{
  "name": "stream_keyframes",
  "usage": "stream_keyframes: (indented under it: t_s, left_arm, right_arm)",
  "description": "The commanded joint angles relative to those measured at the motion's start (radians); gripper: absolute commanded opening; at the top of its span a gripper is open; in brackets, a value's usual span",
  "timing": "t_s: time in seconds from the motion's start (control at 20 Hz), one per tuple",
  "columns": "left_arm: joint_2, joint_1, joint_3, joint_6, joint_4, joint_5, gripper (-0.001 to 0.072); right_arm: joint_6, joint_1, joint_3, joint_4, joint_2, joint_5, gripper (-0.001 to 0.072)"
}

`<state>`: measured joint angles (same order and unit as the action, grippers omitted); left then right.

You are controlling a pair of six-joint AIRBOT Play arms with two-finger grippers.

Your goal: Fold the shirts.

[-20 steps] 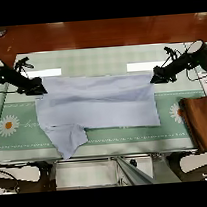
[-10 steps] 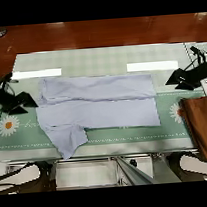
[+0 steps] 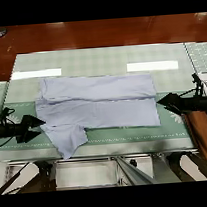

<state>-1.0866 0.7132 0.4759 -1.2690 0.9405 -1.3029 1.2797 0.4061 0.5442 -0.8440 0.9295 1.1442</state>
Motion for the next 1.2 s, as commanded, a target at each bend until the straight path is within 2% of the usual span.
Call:
stream_keyframes:
  t_s: [0.0,0.2,0.35,0.4,0.45,0.5,0.65,0.8,1.0,1.15]
  left_arm:
    - [0.014,-0.074,-0.057,0.021,-0.014,0.009,0.0701]
    - [0.005,-0.213,-0.091,0.031,-0.025,0.032,0.0701]
    - [0.004,-0.262,-0.095,0.031,-0.024,0.034,0.0699]
    - [0.004,-0.264,-0.095,0.031,-0.025,0.035,0.0645]
    - [0.004,-0.264,-0.095,0.044,-0.025,0.035,0.0292]
    - [0.005,-0.264,-0.095,0.067,-0.027,0.035,0.0034]
    - [0.005,-0.264,-0.095,0.117,-0.053,0.028,0.0026]
    - [0.005,-0.264,-0.095,0.117,-0.063,0.032,0.0027]
    - [0.005,-0.265,-0.095,0.117,-0.063,0.037,0.0026]
    - [0.004,-0.265,-0.095,0.114,-0.070,0.056,0.0026]
  right_arm:
    - [-0.019,0.002,-0.044,0.035,-0.029,-0.001,0.0625]
    - [-0.010,0.002,-0.043,0.038,-0.029,-0.023,0.0625]
    - [0.001,0.024,-0.014,0.023,-0.029,-0.047,0.0625]
    - [0.008,0.056,0.007,0.014,-0.029,-0.040,0.0625]
    - [0.020,0.092,0.026,-0.010,-0.029,-0.016,0.0625]
    - [0.036,0.123,0.030,-0.046,-0.029,0.019,0.0625]
    - [0.147,0.114,-0.021,-0.222,-0.029,0.163,0.0625]
    - [0.157,0.049,-0.113,-0.247,-0.029,0.190,0.0625]
    - [0.176,-0.018,-0.148,-0.228,-0.027,0.131,0.0625]
    - [0.173,-0.066,-0.148,-0.138,0.033,0.049,0.0625]
